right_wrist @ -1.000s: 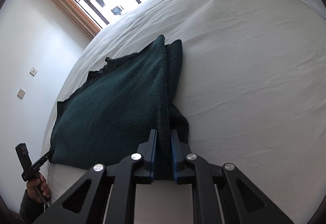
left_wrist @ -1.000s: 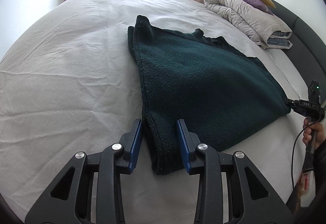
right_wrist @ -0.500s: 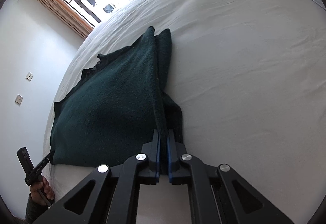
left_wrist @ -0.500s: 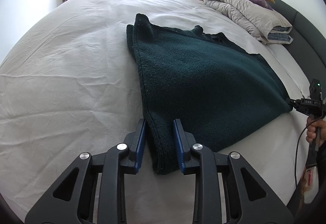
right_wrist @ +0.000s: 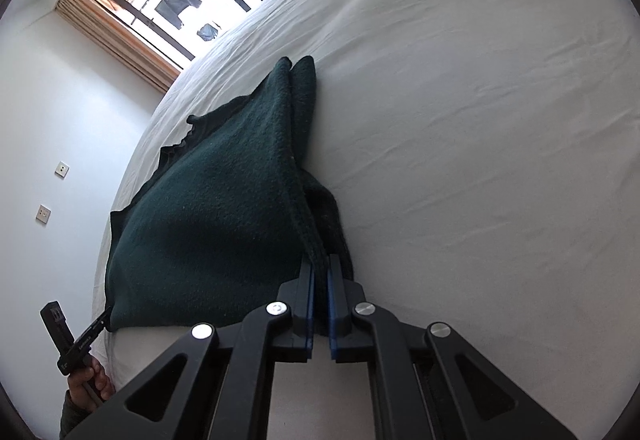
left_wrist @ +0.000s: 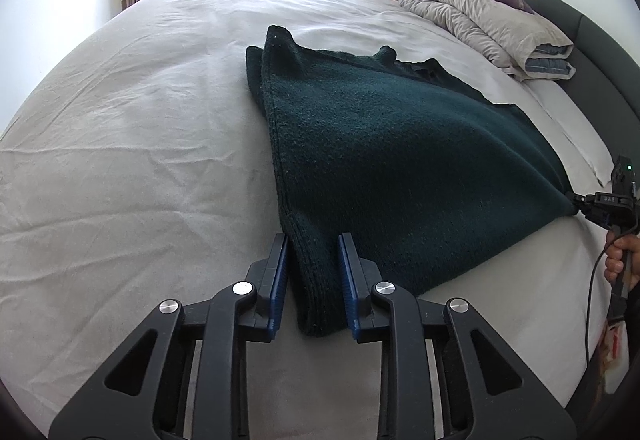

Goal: Fold small clothes

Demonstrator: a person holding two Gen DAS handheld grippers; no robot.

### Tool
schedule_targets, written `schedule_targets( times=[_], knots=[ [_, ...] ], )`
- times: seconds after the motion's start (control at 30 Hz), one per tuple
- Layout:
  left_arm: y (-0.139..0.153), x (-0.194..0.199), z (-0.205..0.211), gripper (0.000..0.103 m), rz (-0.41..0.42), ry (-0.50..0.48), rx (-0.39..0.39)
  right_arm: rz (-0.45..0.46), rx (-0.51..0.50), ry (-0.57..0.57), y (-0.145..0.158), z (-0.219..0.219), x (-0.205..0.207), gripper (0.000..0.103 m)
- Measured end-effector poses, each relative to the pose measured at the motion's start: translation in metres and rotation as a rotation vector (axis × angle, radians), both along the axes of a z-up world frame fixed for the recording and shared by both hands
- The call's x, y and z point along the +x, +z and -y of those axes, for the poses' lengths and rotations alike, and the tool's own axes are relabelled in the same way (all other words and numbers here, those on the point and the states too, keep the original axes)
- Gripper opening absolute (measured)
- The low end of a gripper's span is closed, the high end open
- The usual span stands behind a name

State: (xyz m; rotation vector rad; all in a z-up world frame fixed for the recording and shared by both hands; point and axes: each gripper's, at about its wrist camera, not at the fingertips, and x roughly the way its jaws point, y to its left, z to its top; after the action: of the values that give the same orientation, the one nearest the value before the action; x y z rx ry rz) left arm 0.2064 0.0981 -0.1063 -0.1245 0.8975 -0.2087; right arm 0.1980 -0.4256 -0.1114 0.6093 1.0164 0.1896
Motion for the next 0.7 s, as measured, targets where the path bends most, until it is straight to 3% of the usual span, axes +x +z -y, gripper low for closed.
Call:
schedule_targets(
  times=[0.2,0.37,0.43,0.5,0.53,0.6,0.7],
  knots=[
    [-0.002,-0.005,-0.001,0.022,0.002,-0.006,-0.004,0.001,-0.042,-0.006,0.0,-0.006,-0.001,0.003],
    [0.002,-0.011,-0.009,0.022,-0.002,0.017,-0.043,0.012,-0.003,-0.026,0.003,-0.001,-0.004,0.004],
    [0.01,-0.02,-0.014,0.022,0.01,0.054,-0.028,0.026,-0.026,-0.045,0.012,-0.001,-0.013,0.012],
    [0.021,-0.029,-0.018,0.022,0.042,0.088,0.002,0.044,-0.073,-0.092,0.022,0.003,-0.025,0.035],
    [0.029,-0.032,-0.02,0.022,0.068,0.113,0.032,0.06,-0.083,-0.115,0.028,0.005,-0.03,0.036],
    [0.045,-0.031,-0.017,0.022,0.117,0.123,0.058,0.11,-0.042,-0.126,0.04,0.004,-0.035,0.036],
    [0.063,-0.008,0.01,0.022,0.15,0.044,0.059,0.188,0.112,-0.044,0.051,-0.021,-0.022,0.036]
  ],
)
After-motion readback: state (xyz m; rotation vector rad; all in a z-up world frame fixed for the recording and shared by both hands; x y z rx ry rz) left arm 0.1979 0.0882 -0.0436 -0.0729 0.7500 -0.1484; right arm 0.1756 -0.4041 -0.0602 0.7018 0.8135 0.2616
